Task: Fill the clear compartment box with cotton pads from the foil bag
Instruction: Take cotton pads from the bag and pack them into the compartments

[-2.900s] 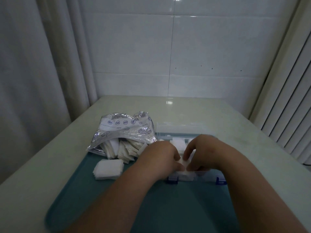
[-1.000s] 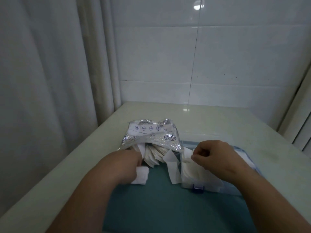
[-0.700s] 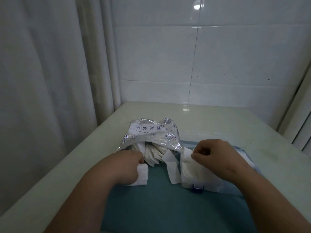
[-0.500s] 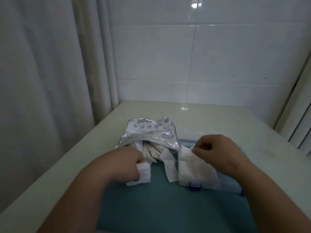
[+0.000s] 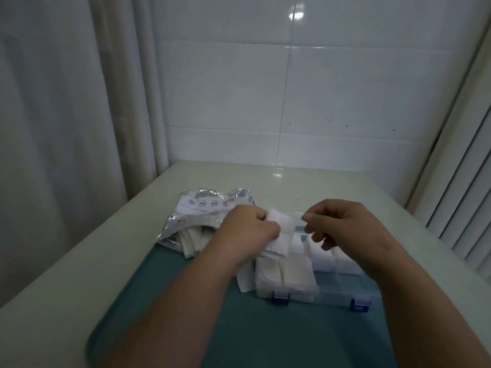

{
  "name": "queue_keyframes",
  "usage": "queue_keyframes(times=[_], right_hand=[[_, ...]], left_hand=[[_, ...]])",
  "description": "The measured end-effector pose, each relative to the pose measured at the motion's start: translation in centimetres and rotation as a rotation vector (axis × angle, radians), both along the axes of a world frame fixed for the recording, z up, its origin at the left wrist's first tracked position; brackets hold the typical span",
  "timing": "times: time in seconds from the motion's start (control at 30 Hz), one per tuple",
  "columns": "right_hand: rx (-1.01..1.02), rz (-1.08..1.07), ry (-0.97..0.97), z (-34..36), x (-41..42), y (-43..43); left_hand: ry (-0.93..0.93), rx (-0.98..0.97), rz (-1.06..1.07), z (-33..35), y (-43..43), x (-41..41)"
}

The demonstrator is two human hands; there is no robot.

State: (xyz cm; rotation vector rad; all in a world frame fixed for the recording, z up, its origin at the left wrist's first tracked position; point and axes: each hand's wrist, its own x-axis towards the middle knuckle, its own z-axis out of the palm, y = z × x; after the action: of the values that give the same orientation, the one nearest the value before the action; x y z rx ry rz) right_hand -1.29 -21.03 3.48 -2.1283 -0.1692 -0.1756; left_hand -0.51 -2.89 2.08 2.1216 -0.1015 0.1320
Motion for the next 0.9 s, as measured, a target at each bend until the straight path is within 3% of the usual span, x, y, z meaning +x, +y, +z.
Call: queue_keyframes(times=[0.17,0.33,0.67,0.9], right_hand=[[0.047,-0.052,0.007,-0.3,0.6,-0.5],[0.058,-0.113,0.219,-0.4,0.8,-2.1],[-0.088,-0.096,0.359,0.7,0.2,-3.1],[-0.152,-0.083,0.427,0.9,-0.1,-3.5]], left_hand=[[0.082,-0.221,0.007,-0.3,-3.3,0.9],[0.147,-0.365,0.018,-1.1,-5.3,1.6],[-0.076,-0.037,-0.126,-2.9,-5.5,0.6],[-0.079,0.096,-0.157,-3.1,-5.8,-0.2]])
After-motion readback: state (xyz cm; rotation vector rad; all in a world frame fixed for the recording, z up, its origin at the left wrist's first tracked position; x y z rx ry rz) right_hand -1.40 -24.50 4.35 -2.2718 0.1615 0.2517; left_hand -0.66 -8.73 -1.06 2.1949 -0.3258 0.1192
